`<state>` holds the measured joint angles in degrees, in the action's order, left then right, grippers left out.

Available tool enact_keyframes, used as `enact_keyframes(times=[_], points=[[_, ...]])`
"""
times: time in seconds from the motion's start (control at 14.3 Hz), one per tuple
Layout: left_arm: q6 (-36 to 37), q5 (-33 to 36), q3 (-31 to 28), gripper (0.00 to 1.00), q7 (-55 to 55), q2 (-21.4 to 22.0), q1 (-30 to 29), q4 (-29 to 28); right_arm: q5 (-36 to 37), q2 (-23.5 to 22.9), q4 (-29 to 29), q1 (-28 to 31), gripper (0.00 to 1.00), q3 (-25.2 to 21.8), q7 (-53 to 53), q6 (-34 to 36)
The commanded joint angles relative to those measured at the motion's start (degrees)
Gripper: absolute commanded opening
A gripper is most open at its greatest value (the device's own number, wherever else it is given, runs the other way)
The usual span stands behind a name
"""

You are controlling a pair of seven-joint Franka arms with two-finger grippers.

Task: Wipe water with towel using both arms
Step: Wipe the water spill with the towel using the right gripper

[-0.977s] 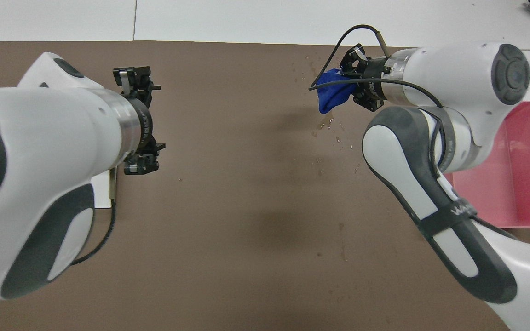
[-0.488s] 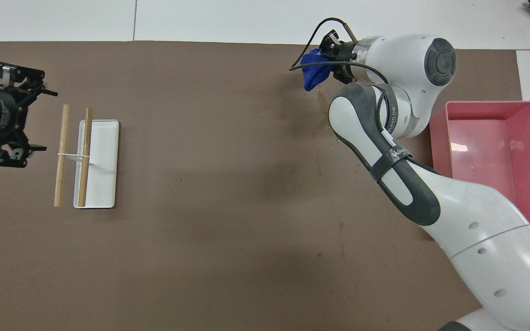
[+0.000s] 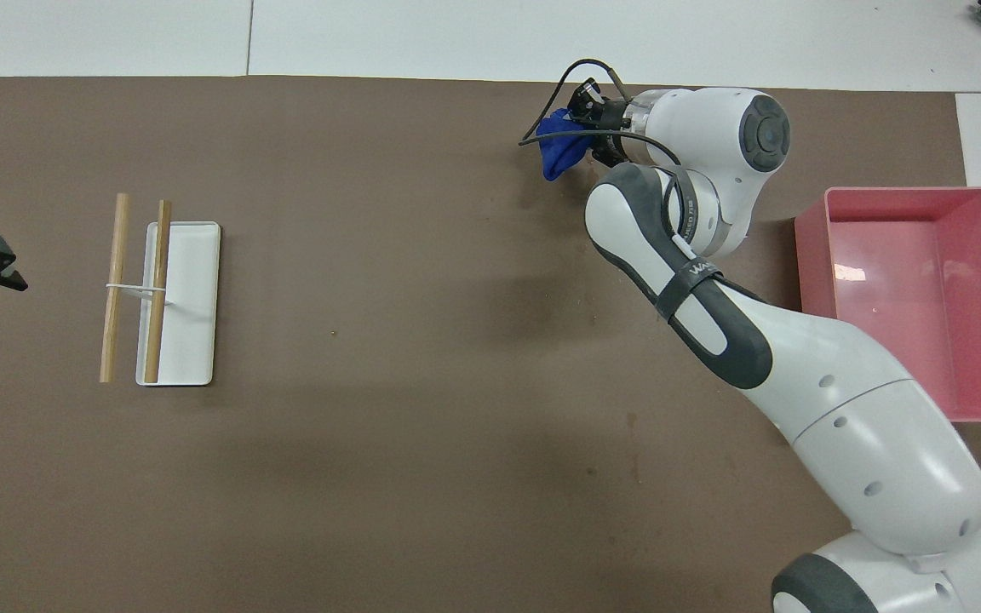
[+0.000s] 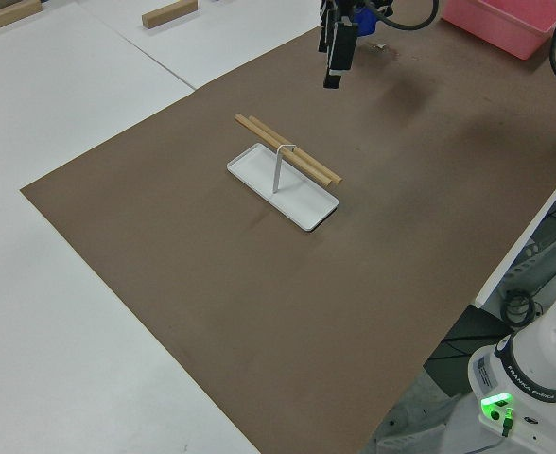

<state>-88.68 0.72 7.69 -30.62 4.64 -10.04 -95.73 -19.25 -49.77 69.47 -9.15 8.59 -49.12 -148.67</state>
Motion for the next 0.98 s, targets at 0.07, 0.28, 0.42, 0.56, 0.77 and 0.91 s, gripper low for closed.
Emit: enact_keyframes(times=[0.07, 0.28, 0.42, 0.56, 0.77, 0.91], points=[[1.0, -0.1, -0.2, 1.0, 7.6, 1.1, -0.3, -0.8, -6.0, -0.3, 0.0, 1.2, 0.0, 1.3, 2.5, 0.0], [1.0, 0.0, 0.0, 1.0, 8.9, 2.2, 0.5, -2.6, -6.1, 1.8, 5.2, 1.1, 0.0, 1.3, 2.1, 0.5], [-1.4, -0.2, 0.0, 1.0, 13.3, 2.0, 0.0, -2.4, -6.0, 2.9, 7.6, 1.1, 0.0, 1.2, 2.0, 0.6], [-1.7, -0.1, -0.2, 1.0, 16.1, 1.7, -0.3, -2.1, -6.0, 3.7, 9.2, 1.2, 0.0, 1.1, 2.0, 0.8], [-1.9, 0.4, -0.1, 1.0, 19.3, 1.2, 0.4, -1.2, -6.0, 4.3, 9.6, 1.6, 0.0, 0.8, 1.5, 4.3], [-1.6, 0.3, 0.1, 1.0, 19.3, 0.7, 0.5, 0.1, -6.1, 5.6, 10.3, 2.6, 0.0, 0.7, -0.3, 7.8]])
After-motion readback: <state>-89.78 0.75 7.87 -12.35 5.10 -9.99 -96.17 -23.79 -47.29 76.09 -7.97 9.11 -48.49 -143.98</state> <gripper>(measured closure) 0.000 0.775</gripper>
